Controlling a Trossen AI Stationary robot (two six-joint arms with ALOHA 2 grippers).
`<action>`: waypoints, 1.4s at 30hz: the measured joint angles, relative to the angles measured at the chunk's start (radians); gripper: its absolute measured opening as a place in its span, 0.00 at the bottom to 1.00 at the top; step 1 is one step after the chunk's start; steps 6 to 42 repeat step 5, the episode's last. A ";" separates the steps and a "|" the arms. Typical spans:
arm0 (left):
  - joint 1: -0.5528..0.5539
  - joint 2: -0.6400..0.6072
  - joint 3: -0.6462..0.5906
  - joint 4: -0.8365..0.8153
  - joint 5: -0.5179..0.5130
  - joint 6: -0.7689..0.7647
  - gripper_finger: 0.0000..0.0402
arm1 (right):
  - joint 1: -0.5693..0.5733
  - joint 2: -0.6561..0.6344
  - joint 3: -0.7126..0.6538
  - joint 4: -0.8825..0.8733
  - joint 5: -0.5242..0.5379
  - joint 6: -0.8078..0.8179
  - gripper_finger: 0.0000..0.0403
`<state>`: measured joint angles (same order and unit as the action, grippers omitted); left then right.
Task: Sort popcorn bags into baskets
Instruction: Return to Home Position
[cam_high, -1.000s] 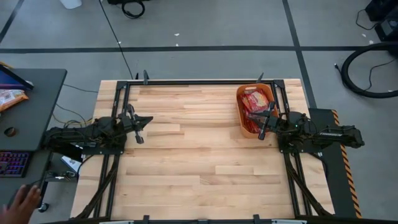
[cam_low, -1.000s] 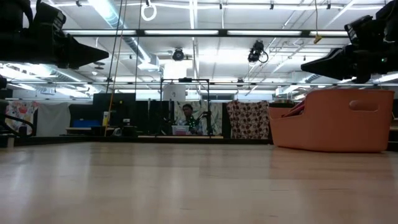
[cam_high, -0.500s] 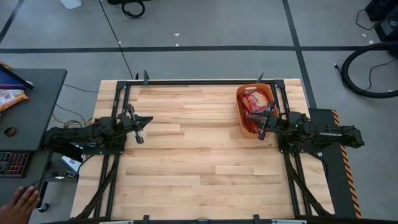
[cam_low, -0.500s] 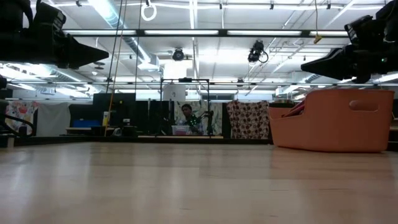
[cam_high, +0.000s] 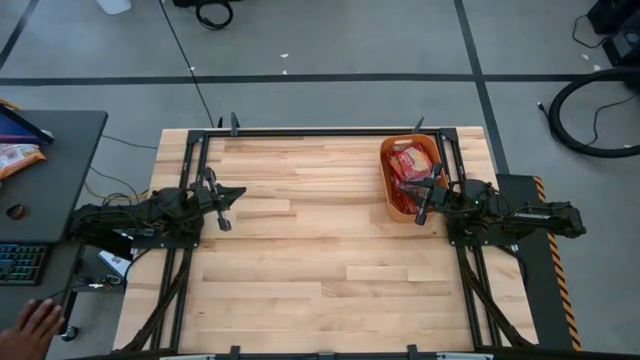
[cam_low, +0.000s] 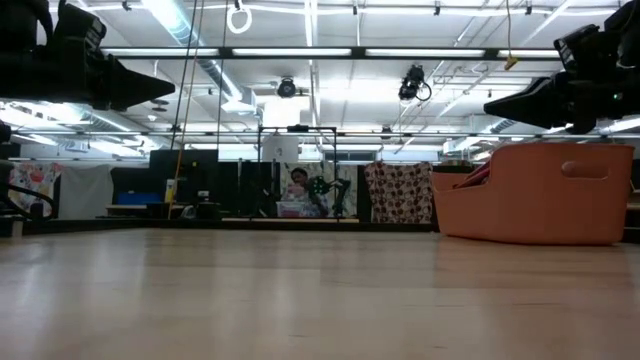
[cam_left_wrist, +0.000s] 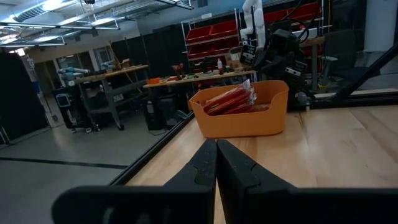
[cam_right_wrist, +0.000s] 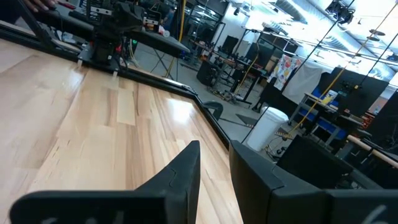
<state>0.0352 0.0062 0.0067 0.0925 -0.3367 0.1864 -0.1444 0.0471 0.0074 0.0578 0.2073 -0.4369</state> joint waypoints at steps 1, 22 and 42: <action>0.000 0.000 0.000 0.000 0.000 0.000 0.03 | 0.000 0.000 0.000 0.000 0.000 0.000 0.23; 0.000 0.000 0.000 0.000 0.000 0.000 0.03 | 0.000 0.000 0.000 0.000 0.000 0.000 0.23; 0.000 0.000 0.000 0.000 0.000 0.000 0.03 | 0.000 0.000 0.000 0.000 0.000 0.000 0.23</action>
